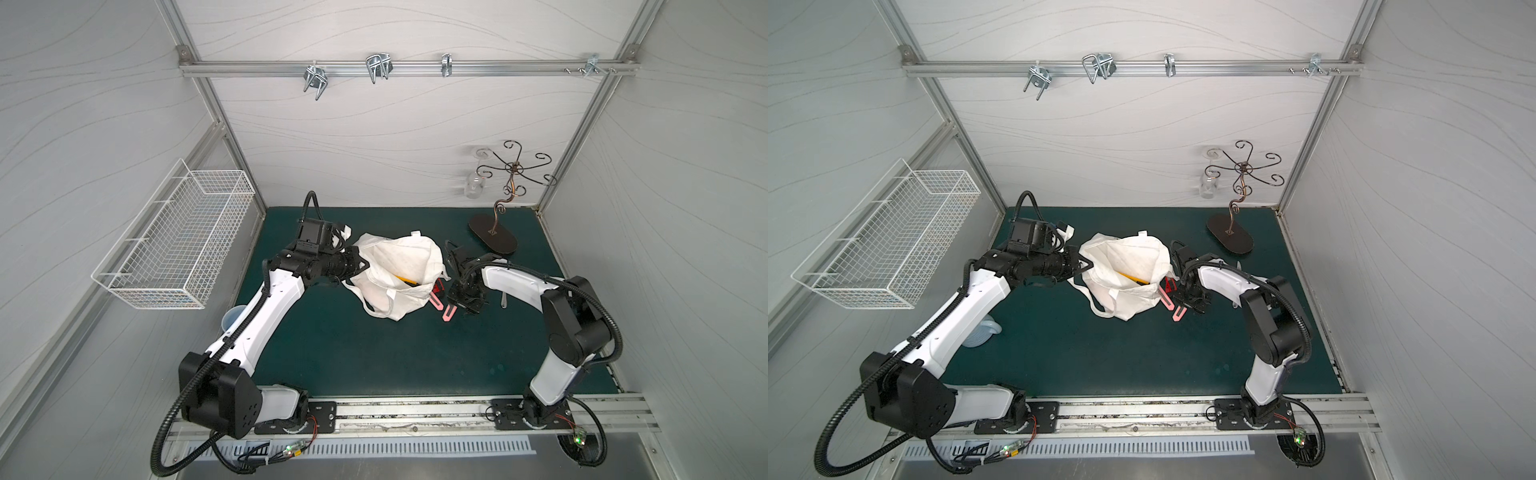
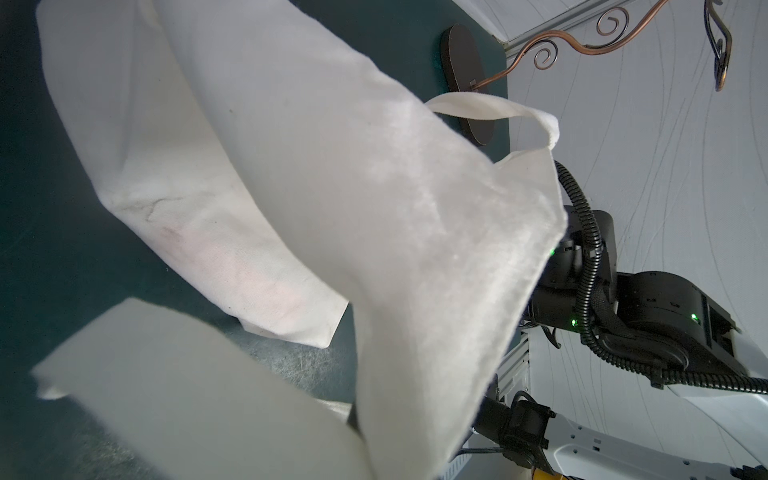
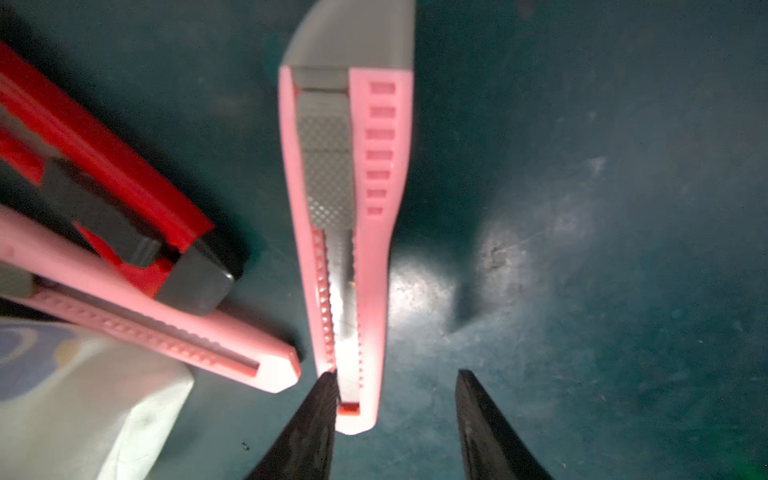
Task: Place the art knife into the pouch
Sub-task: Pick up the utility knife at the center of the board.
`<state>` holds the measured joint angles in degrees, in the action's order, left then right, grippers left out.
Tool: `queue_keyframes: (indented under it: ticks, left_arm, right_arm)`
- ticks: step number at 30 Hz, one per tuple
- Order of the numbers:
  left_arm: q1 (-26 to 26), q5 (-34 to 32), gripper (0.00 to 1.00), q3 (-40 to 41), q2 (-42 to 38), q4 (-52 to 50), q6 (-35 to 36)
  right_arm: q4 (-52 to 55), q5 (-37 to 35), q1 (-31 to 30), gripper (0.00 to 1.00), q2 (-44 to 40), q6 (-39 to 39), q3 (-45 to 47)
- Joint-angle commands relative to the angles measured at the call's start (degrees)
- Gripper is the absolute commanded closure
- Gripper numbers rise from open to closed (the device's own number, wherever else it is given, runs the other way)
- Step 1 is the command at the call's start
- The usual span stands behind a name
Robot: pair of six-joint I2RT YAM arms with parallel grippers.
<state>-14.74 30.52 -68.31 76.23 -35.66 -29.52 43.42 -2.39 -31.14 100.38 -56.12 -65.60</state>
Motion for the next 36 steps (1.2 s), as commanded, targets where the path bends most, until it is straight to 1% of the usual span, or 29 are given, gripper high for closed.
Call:
queue_keyframes:
  ticks: [1, 4, 11, 17, 19, 21, 26, 27, 33, 36]
  left_arm:
    - [-0.20, 0.32, 1.00, -1.63, -1.12, 0.93, 1.22]
    - [-0.20, 0.20, 1.00, -1.69, -1.08, 0.99, 1.22]
    - [-0.20, 0.31, 1.00, -1.76, -0.99, 1.11, 1.22]
    - [-0.20, 0.22, 1.00, -1.54, -1.24, 1.06, 1.22]
    - [-0.20, 0.18, 1.00, -1.55, -1.26, 1.10, 1.22]
    - [-0.20, 0.36, 1.00, -1.52, -1.18, 1.36, 1.06]
    - [-0.20, 0.68, 1.00, -1.55, -1.16, 1.65, 0.86]
    - [-0.20, 0.68, 1.00, -1.56, -1.13, 1.55, 0.91]
    - [-0.20, 0.68, 1.00, -1.49, -1.26, 1.45, 0.95]
    - [-0.20, 0.85, 1.00, -1.54, -1.03, 1.51, 0.87]
  right_arm:
    - [0.81, 0.53, -0.56, 0.50, 1.98, -1.52, -1.90]
    - [0.71, 0.72, -0.72, 0.49, 3.56, -1.54, -2.51]
    - [0.32, 0.27, -0.93, 0.43, 6.04, -1.61, -3.76]
    - [0.55, 0.46, -0.90, 0.43, 7.95, -1.43, -4.28]
    - [0.42, 0.70, -0.90, 0.46, 8.17, -1.19, -3.88]
    - [0.09, 1.21, -0.81, 0.51, 8.15, -0.84, -3.31]
    - [-0.62, 1.52, -0.74, 0.72, 7.38, 1.81, -2.18]
    - [-0.46, 1.45, -0.77, 0.74, 7.21, 2.07, -2.02]
    - [1.99, -1.58, -1.01, 0.76, 3.30, 4.77, -2.25]
    - [5.27, -6.19, -1.48, 0.77, -0.24, 6.06, -4.22]
